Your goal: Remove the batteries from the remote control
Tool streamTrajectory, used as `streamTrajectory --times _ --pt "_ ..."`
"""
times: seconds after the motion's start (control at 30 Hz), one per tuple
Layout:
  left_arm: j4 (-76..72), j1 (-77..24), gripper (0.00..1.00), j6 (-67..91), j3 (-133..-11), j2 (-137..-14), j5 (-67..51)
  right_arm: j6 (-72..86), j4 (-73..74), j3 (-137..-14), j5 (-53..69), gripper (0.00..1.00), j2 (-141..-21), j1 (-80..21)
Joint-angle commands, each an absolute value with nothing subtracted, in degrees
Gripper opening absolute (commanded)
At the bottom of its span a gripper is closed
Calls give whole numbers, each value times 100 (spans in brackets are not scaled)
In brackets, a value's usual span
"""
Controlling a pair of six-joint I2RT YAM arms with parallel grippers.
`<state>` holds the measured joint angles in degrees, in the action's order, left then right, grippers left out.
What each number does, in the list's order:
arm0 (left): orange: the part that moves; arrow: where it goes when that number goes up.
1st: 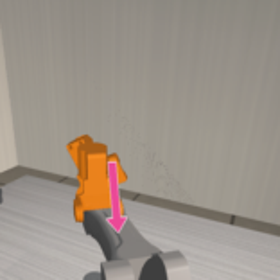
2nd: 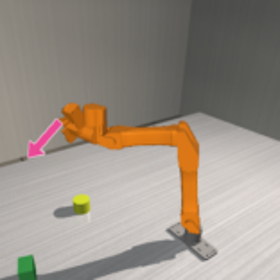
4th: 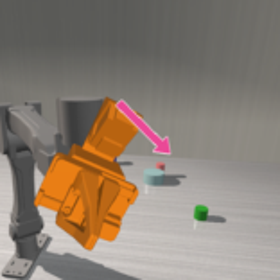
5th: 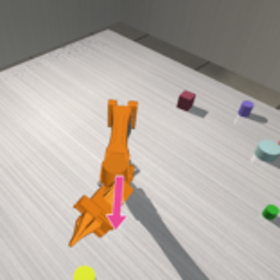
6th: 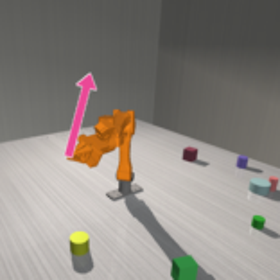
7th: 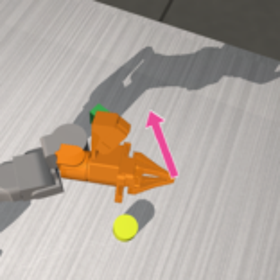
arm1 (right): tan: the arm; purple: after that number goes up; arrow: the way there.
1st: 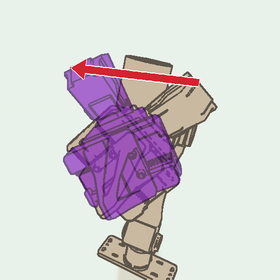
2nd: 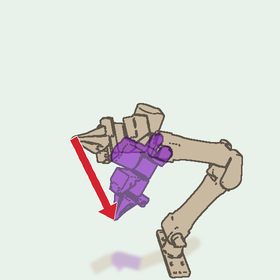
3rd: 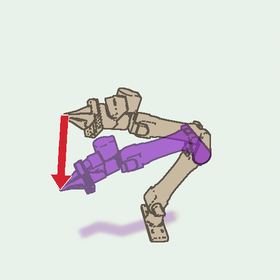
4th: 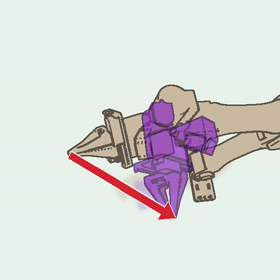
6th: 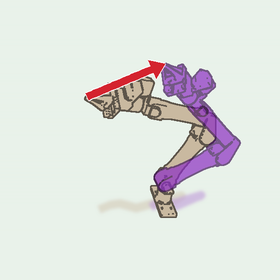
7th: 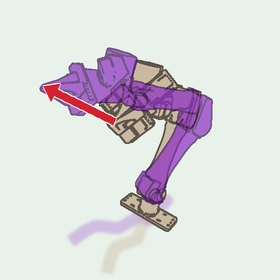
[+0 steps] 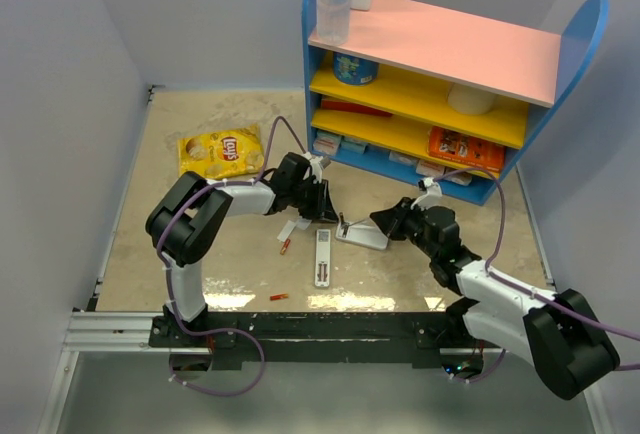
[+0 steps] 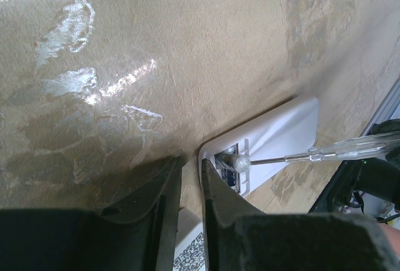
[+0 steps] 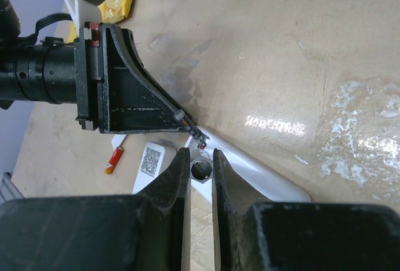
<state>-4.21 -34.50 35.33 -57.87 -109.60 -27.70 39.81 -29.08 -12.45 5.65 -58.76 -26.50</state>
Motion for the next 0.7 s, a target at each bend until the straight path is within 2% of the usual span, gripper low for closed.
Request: streamTrajectory --times 0.0,0.3,0.47,0.67 --pt "-413 -3437 24 3384 -5730 -11118 -2549 3296 -3208 -1151 886 0 -5941 -2619" --pt "-361 -3428 24 3410 -5774 -11039 -2479 2998 -2647 -1484 1019 0 -5608 -2646" --pt "-202 -3410 24 3419 -5810 -10767 -2084 2795 -1988 -1924 1055 0 -5327 -2646" --pt "-53 -3375 28 3428 -5801 -10258 -1521 2584 -1933 -2144 1037 0 -5440 -2637"
